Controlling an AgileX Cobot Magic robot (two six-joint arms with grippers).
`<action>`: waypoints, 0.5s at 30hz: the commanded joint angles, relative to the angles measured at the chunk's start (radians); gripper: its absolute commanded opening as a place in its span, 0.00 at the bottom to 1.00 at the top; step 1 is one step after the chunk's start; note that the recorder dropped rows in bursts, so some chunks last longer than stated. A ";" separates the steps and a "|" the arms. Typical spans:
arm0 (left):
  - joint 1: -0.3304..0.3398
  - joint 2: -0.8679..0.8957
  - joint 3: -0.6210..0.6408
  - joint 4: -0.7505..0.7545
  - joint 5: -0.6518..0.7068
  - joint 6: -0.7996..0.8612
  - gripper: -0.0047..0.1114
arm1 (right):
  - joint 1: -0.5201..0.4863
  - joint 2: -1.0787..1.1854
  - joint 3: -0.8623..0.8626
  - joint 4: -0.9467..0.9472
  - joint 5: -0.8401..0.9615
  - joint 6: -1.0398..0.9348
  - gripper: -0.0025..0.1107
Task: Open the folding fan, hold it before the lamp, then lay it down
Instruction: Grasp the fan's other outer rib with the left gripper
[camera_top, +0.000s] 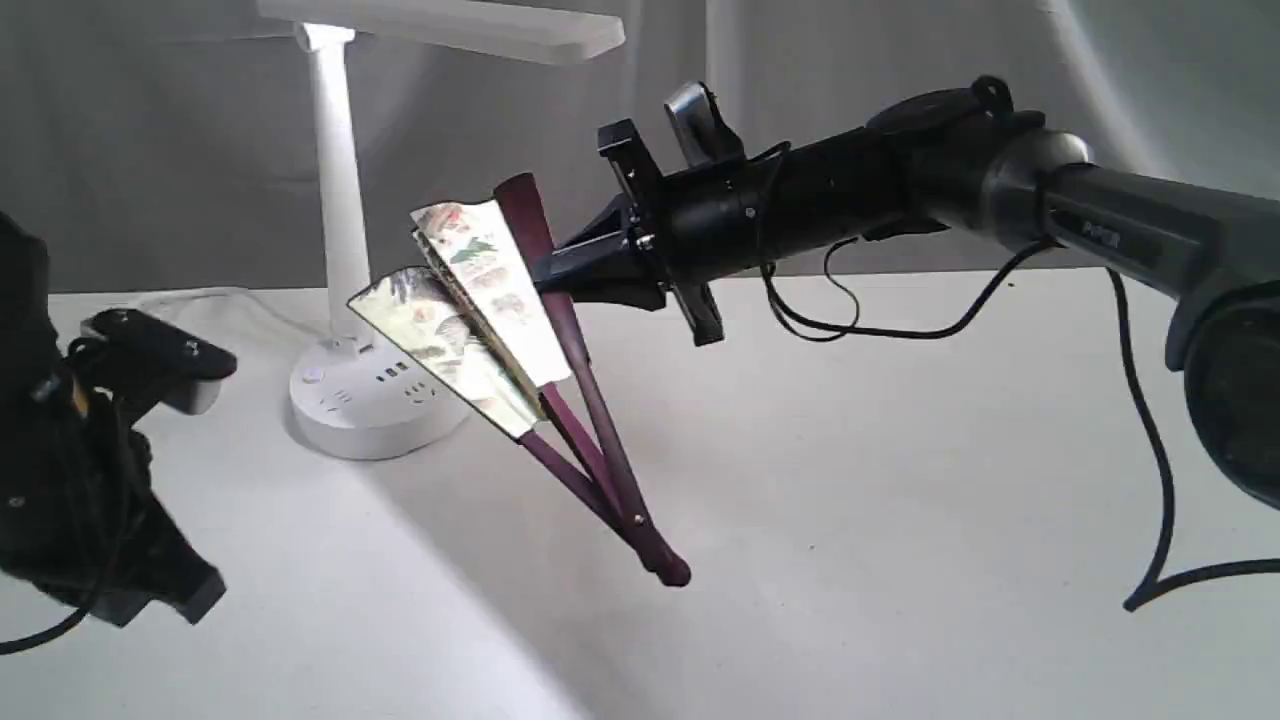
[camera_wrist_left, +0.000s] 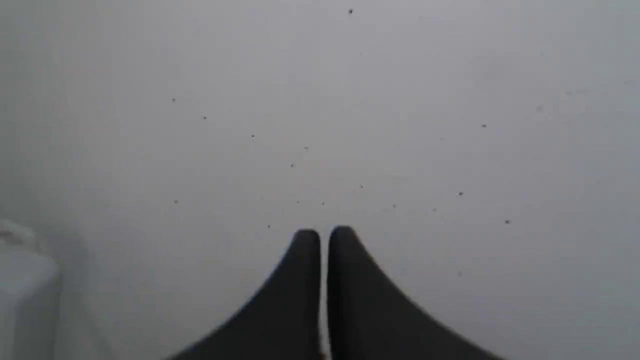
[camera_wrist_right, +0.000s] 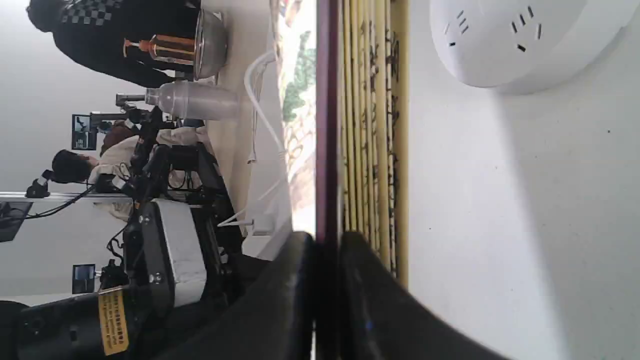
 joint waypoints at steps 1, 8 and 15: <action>-0.006 0.000 0.064 0.027 -0.280 -0.078 0.04 | 0.001 -0.016 0.005 0.024 0.005 -0.011 0.02; 0.077 0.000 0.290 0.007 -1.277 -0.248 0.04 | 0.001 -0.016 0.005 0.026 0.005 -0.011 0.02; 0.165 0.023 0.494 -0.219 -2.035 -0.438 0.04 | 0.001 -0.016 0.005 0.039 0.005 -0.024 0.02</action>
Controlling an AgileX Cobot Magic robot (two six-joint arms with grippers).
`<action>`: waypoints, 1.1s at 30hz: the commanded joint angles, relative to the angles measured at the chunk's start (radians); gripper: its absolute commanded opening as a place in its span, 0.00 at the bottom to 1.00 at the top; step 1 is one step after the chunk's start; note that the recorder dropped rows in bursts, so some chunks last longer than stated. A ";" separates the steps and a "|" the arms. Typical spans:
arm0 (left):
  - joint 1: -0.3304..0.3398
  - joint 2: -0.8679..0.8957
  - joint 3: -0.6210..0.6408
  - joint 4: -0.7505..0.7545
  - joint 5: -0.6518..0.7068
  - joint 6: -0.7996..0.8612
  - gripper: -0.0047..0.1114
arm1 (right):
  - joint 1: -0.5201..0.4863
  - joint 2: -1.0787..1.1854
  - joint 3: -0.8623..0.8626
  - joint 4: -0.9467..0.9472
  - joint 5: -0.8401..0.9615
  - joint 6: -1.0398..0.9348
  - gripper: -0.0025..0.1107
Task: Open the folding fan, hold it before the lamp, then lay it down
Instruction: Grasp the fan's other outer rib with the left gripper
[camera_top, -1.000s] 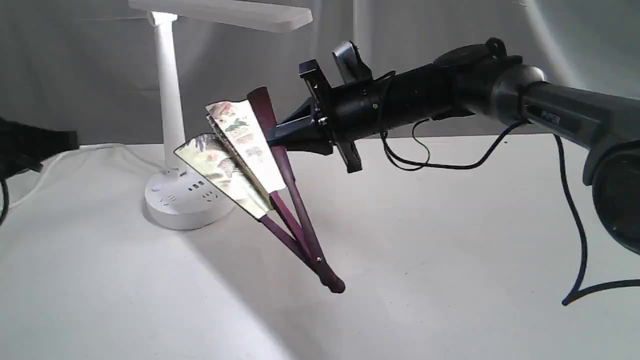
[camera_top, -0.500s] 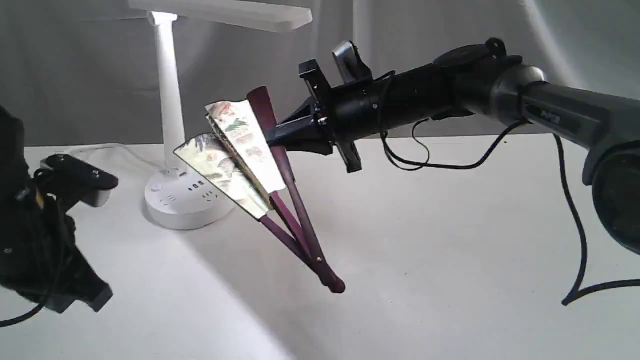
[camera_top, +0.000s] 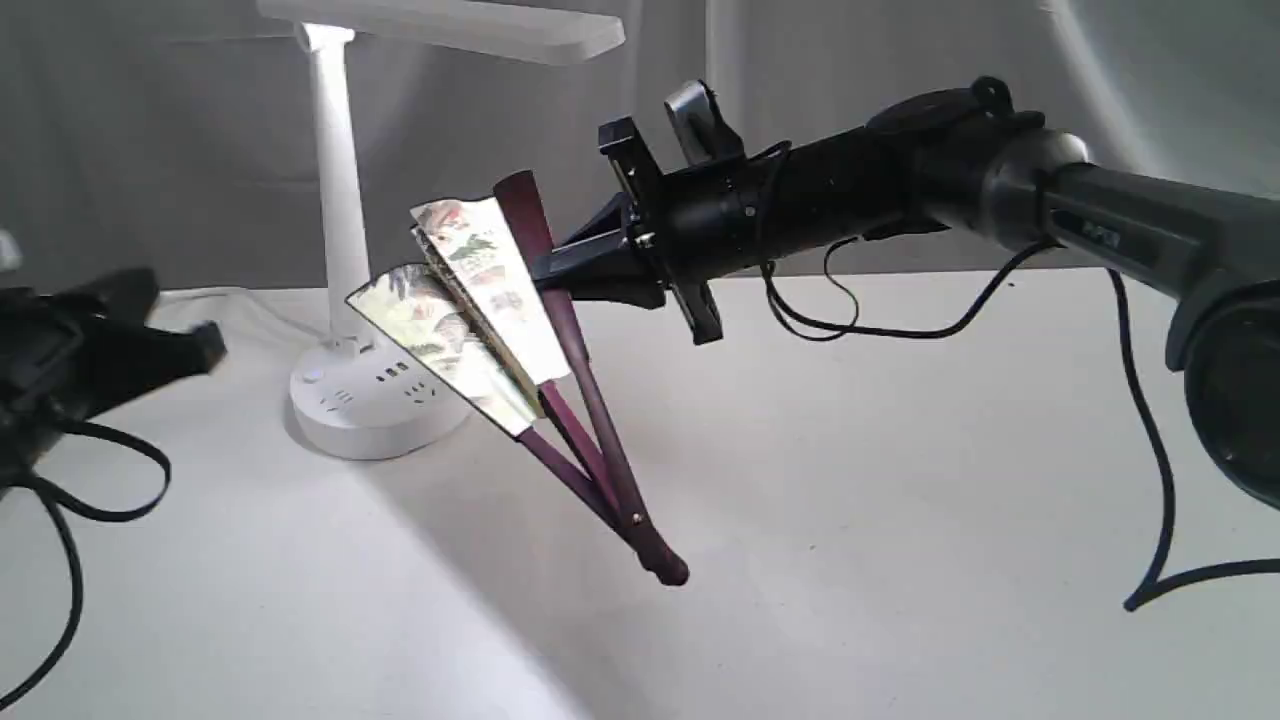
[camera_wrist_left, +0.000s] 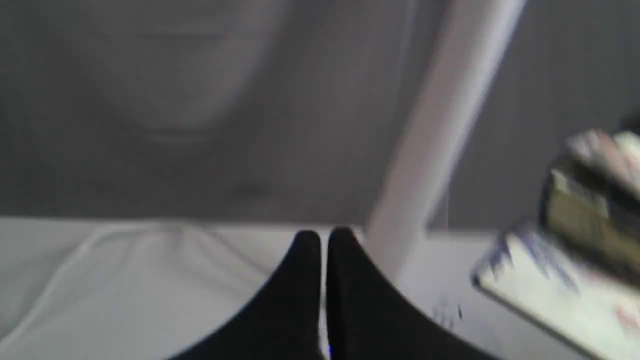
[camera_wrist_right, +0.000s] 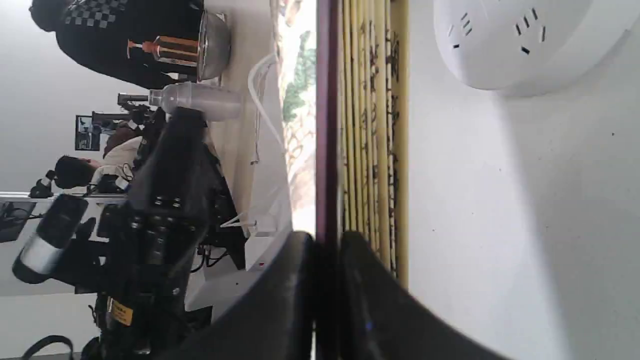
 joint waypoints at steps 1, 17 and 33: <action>0.036 0.019 0.089 0.000 -0.320 -0.275 0.04 | 0.001 -0.016 0.005 0.035 0.005 -0.031 0.02; 0.214 0.426 -0.205 0.957 -0.372 -1.707 0.05 | 0.001 -0.016 0.005 0.157 0.005 -0.088 0.02; 0.190 0.424 -0.410 1.049 -0.372 -1.882 0.63 | 0.001 -0.016 0.005 0.095 0.005 -0.086 0.02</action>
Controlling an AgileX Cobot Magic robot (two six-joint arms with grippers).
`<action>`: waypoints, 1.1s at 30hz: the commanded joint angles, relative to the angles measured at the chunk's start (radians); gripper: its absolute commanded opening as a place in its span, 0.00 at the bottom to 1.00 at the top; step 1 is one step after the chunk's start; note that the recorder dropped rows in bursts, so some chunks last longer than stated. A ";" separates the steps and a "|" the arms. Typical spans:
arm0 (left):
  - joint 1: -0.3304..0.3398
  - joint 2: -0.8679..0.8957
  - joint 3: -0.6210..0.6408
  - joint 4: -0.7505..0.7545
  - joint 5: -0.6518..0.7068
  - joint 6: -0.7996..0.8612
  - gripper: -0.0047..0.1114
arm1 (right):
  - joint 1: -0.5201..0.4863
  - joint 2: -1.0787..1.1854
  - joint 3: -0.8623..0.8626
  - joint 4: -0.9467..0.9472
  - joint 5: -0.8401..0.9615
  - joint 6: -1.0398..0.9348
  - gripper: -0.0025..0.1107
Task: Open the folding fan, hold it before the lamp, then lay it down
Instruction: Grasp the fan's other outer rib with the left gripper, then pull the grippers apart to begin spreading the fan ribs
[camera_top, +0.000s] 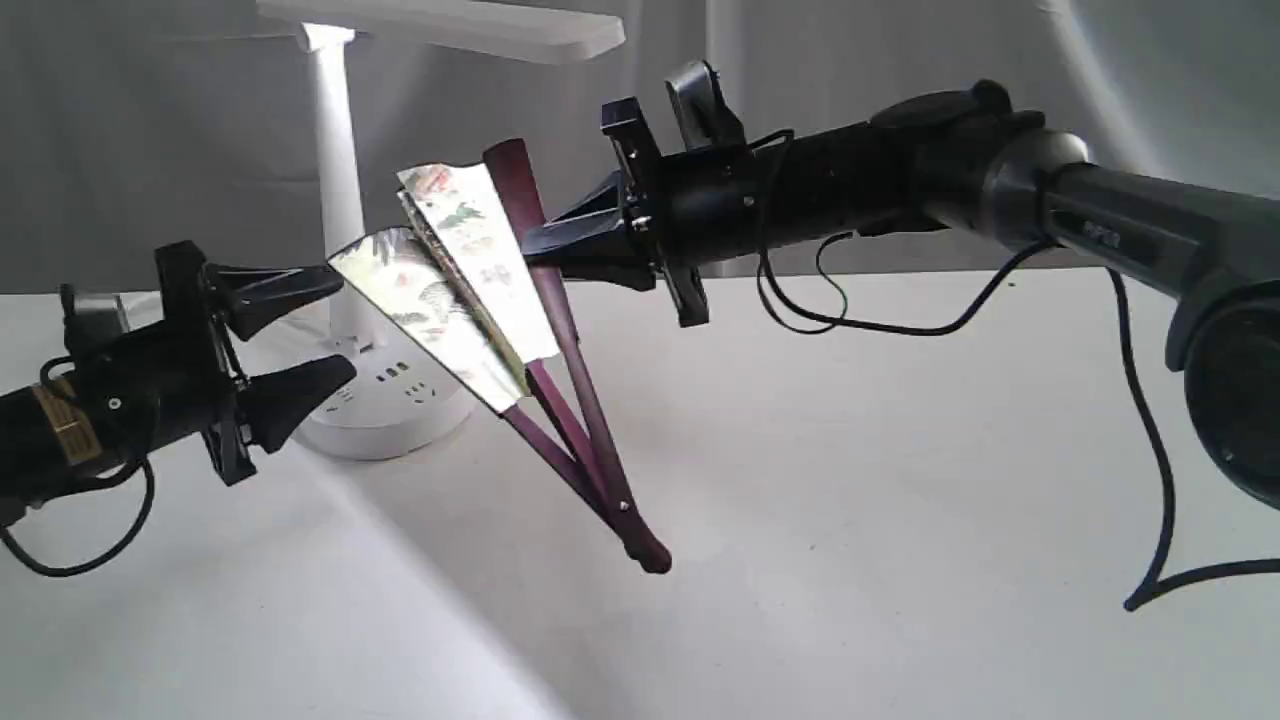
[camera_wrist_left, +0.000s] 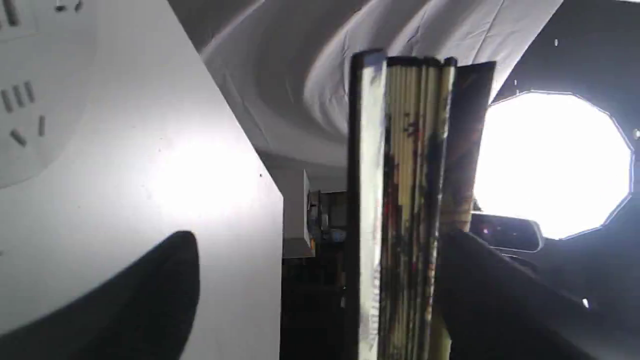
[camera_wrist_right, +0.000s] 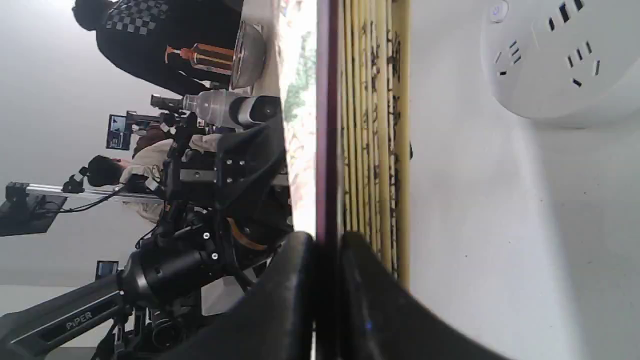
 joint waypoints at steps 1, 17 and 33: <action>-0.031 -0.011 -0.033 -0.007 -0.012 -0.016 0.63 | 0.003 -0.016 0.005 0.013 0.005 -0.004 0.02; -0.135 -0.011 -0.101 -0.177 0.092 0.049 0.60 | 0.005 -0.016 0.005 0.025 0.005 -0.002 0.02; -0.135 -0.011 -0.101 -0.178 0.091 0.049 0.45 | 0.041 -0.016 0.005 0.061 0.005 -0.002 0.02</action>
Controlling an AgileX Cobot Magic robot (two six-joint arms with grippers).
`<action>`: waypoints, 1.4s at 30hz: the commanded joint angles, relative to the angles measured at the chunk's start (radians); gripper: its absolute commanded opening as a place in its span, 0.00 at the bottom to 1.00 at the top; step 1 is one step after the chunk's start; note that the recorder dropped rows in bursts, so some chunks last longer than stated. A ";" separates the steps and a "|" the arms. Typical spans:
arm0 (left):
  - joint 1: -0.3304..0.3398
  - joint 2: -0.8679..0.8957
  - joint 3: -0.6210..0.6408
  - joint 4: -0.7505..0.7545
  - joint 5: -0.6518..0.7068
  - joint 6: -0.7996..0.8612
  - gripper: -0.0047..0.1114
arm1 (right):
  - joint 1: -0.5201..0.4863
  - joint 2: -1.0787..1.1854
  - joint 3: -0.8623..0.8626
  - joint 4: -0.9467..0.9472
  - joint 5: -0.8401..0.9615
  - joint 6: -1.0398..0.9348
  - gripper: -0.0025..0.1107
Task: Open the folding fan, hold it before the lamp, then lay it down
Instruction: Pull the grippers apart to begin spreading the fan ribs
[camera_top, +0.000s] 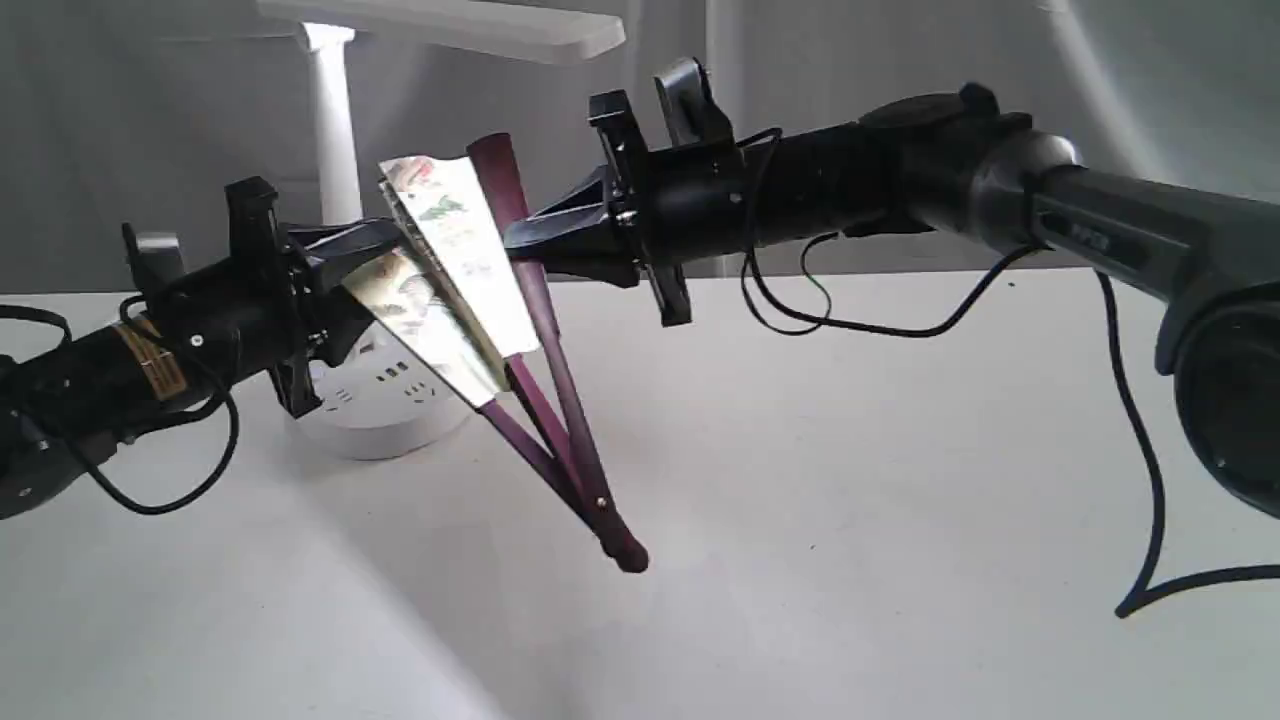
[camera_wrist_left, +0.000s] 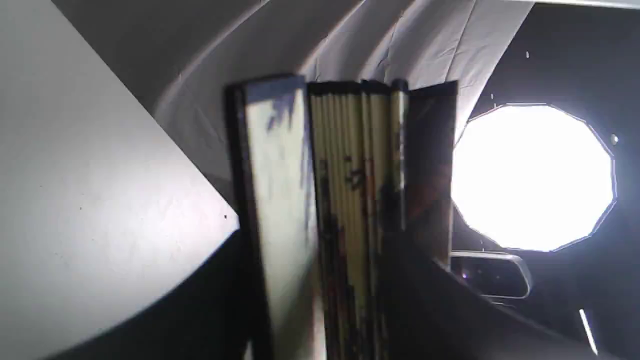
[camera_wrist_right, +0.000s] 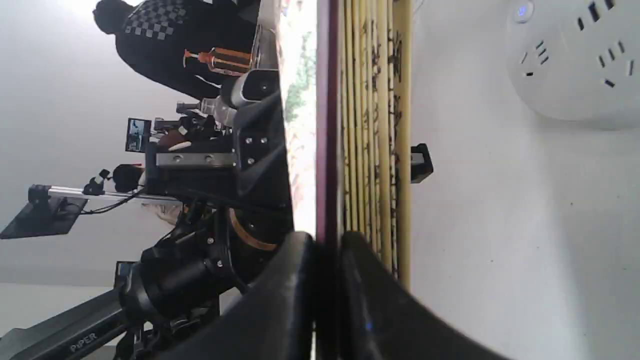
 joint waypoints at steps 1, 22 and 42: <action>-0.007 -0.011 -0.004 -0.015 0.008 0.010 0.49 | 0.027 -0.016 0.005 0.029 0.005 -0.005 0.02; -0.007 -0.011 -0.004 0.008 0.020 0.028 0.04 | 0.027 -0.016 0.005 0.034 0.005 0.002 0.04; 0.061 -0.011 -0.001 0.271 -0.099 -0.105 0.04 | 0.029 -0.010 0.005 0.075 0.005 0.014 0.51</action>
